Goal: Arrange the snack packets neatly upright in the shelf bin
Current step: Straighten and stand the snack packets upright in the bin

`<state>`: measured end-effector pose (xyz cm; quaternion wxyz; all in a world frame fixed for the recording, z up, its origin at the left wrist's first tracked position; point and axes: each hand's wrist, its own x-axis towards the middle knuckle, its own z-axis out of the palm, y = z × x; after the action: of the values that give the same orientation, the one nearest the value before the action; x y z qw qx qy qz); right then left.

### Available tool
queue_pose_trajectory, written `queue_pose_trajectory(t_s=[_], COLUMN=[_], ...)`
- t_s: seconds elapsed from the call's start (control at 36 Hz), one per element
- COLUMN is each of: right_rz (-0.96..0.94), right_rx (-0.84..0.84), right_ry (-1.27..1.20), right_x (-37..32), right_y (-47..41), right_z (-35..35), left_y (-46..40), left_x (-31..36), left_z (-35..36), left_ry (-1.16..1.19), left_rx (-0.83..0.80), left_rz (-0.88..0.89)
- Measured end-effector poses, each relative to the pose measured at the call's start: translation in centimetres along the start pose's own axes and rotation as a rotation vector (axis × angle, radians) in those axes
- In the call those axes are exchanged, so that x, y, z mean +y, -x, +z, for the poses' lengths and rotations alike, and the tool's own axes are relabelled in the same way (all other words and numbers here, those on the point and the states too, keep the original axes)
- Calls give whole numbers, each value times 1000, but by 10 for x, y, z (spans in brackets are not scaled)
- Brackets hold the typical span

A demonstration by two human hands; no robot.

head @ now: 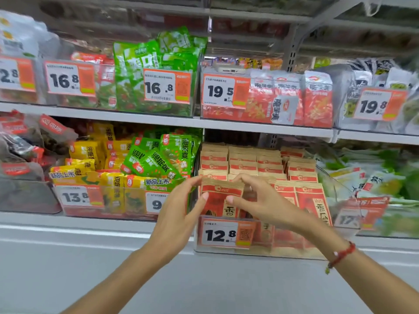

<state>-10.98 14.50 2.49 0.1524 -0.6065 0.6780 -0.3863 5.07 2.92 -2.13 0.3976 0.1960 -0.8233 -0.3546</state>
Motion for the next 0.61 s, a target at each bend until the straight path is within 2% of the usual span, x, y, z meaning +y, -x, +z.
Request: queue_pose_trajectory(t_s=[0.11, 0.17, 0.28, 0.39, 0.56, 0.61], right_rz=[-29, -6, 57, 117, 272, 254], right_rx=[320, 370, 218, -1, -384, -339], right_ry=[14, 37, 320, 449, 803, 853], right_x=[-10, -16, -12, -5, 9, 8], right_y=[-6, -18, -54, -92, -131, -133], right_z=[-9, -18, -26, -18, 1, 1], left_y=[1, 3, 10, 10, 3, -1], left_x=[0, 4, 9, 11, 10, 9], left_z=[1, 3, 4, -2, -11, -12], left_ry=[4, 35, 47, 48, 164, 196], left_rx=[101, 144, 162, 153, 176, 159], left_rz=[11, 33, 77, 74, -89, -180])
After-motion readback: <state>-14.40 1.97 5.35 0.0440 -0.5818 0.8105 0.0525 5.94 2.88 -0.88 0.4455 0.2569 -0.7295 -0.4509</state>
